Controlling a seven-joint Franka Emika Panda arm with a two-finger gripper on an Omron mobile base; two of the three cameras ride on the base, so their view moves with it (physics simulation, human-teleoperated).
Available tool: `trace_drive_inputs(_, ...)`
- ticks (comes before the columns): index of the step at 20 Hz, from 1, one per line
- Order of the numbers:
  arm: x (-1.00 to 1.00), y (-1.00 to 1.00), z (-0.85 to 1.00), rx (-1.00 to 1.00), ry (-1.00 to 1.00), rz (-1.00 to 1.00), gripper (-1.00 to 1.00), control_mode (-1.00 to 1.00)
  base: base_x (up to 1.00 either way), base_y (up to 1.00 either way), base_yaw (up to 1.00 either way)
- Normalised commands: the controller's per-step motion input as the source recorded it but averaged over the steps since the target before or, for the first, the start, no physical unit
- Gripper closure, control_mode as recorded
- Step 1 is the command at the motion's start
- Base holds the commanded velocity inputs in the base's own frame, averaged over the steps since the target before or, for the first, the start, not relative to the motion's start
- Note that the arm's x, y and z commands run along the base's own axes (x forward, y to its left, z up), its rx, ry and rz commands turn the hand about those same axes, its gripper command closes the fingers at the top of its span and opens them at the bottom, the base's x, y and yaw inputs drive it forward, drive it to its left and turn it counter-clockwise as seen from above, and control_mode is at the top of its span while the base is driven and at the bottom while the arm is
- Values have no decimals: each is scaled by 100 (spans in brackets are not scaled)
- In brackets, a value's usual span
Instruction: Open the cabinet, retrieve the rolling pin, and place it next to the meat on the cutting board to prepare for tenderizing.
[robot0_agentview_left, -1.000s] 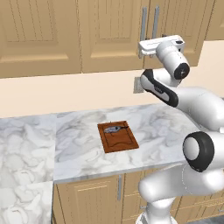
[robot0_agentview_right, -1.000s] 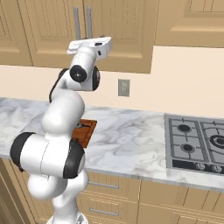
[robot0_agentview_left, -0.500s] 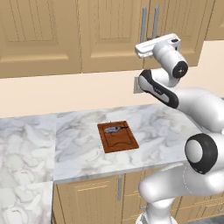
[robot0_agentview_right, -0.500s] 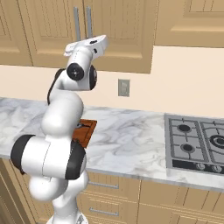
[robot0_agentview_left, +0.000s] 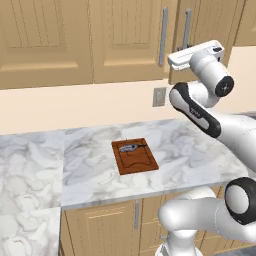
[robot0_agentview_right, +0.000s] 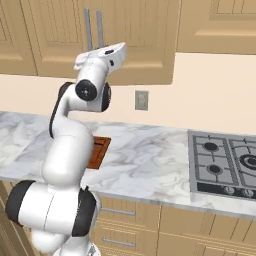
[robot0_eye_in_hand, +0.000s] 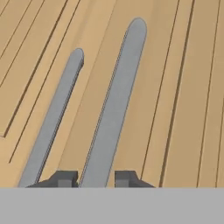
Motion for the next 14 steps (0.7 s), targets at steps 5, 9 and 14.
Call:
trace_drive_inputs(5, -100, -92, -24, 3, -2, -4, 100, -100, 0, 0, 0)
trace_drive_inputs(9, -100, -100, -35, 8, 0, 0, 100, -100, 0, 0, 0)
trace_drive_inputs(14, -100, -100, -32, 14, 0, 3, 100, -100, 0, 0, 0)
